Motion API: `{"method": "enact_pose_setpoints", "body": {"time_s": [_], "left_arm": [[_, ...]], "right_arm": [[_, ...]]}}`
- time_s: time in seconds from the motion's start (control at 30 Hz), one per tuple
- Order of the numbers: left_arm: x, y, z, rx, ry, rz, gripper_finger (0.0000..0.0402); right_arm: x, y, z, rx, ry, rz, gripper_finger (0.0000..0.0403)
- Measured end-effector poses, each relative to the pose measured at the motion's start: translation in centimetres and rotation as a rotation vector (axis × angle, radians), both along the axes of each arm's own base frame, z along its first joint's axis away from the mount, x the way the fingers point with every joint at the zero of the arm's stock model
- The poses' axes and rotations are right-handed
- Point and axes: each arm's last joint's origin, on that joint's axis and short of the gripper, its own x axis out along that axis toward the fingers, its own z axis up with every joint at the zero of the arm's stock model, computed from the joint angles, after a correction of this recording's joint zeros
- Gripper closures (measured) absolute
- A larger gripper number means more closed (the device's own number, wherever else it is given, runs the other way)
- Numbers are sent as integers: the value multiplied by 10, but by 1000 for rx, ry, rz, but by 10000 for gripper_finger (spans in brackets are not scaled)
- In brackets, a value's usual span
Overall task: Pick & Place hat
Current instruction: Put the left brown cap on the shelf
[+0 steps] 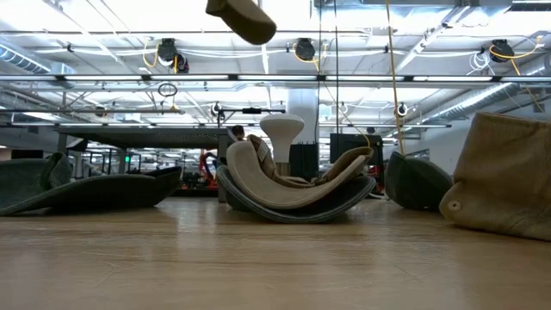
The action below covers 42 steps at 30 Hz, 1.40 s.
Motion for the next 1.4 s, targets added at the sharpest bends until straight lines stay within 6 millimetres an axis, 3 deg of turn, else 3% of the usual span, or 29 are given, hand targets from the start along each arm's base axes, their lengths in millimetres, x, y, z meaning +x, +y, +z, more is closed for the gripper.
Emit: {"method": "enact_pose_setpoints", "body": {"time_s": [0.2,0.53,0.8,1.13,1.4], "left_arm": [[0,-2,-3,-16,22,-50,378],[-5,1,-21,-36,189,-61,379],[0,-17,-30,282,314,-138,379],[-5,-56,-17,839,476,-187,379],[-11,-69,-26,1219,875,-97,379]], "right_arm": [[8,-4,-4,50,21,-72,328],[15,-6,-9,16,43,-75,285],[15,-6,-9,-24,45,-79,278],[15,-6,-9,-114,44,-89,277],[15,-6,-9,-218,41,-100,277]]}}
